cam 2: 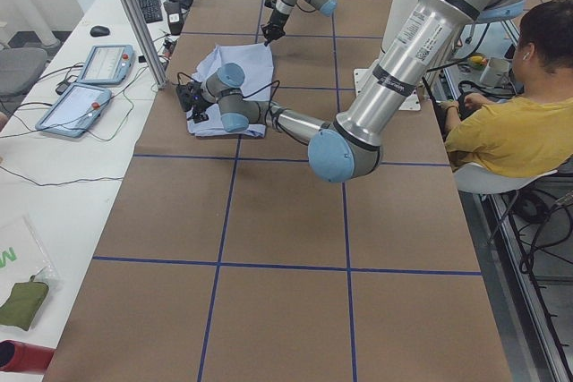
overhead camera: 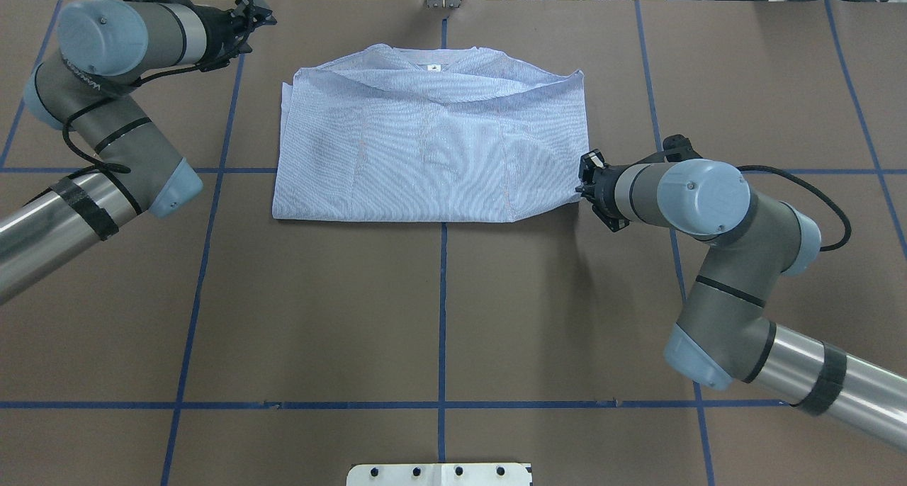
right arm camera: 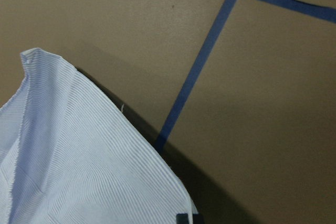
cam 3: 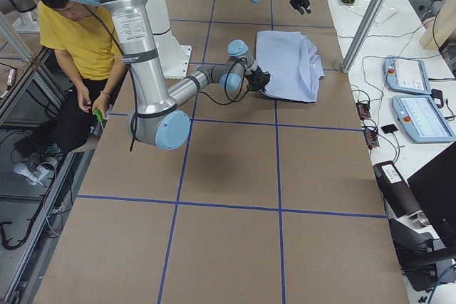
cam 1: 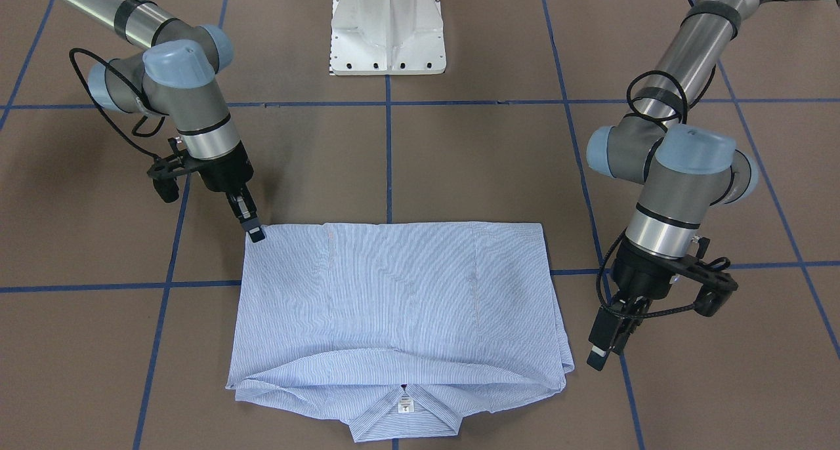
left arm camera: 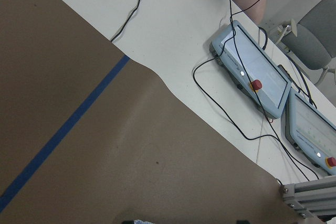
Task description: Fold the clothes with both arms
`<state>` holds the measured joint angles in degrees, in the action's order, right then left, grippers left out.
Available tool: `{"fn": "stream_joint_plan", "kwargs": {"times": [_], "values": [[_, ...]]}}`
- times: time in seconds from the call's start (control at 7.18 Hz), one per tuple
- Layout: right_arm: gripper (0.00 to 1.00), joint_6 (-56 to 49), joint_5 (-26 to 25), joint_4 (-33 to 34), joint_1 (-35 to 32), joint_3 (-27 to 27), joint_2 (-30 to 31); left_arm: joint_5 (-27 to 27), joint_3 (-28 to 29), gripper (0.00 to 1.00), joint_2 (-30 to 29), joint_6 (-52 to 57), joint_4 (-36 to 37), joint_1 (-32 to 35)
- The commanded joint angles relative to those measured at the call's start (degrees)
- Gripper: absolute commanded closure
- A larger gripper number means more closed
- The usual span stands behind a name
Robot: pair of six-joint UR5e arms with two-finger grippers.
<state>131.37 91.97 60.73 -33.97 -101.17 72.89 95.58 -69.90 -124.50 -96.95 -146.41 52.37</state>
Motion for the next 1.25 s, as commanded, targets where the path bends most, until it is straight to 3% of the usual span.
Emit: {"fn": "stream_joint_plan", "kwargs": {"times": [0.0, 0.28, 0.42, 0.56, 0.84, 0.98, 1.11], "values": [[1.0, 0.28, 0.84, 15.12, 7.19, -19.49, 7.85, 3.1, -7.22, 0.28, 3.1, -0.51, 0.78, -0.6], [1.0, 0.29, 3.8, 23.52, 20.11, -34.71, 14.26, 6.81, -10.34, 0.28, 4.88, -3.22, 0.87, -0.69], [0.85, 0.29, 10.01, 23.91, 23.39, -36.97, 16.13, 9.25, -11.65, 0.28, 5.23, -6.03, 1.74, -0.78], [0.01, 0.37, 11.02, 24.0, 26.82, -36.99, 16.32, 10.93, -15.75, 0.28, 8.19, -7.88, 2.44, -2.96], [0.0, 0.02, 11.56, 23.74, 23.9, -37.69, 15.71, 10.33, -25.07, 0.25, 16.1, -13.22, 2.71, -9.97], [0.0, -0.59, 11.65, 23.73, 19.25, -37.78, 13.71, 8.24, -27.29, 0.24, 16.57, -16.57, 5.32, -13.66], [0.0, -0.85, 11.65, 23.73, 14.94, -35.96, 10.9, 2.48, -27.13, 0.23, 15.79, -17.04, 9.61, -19.62]]}}
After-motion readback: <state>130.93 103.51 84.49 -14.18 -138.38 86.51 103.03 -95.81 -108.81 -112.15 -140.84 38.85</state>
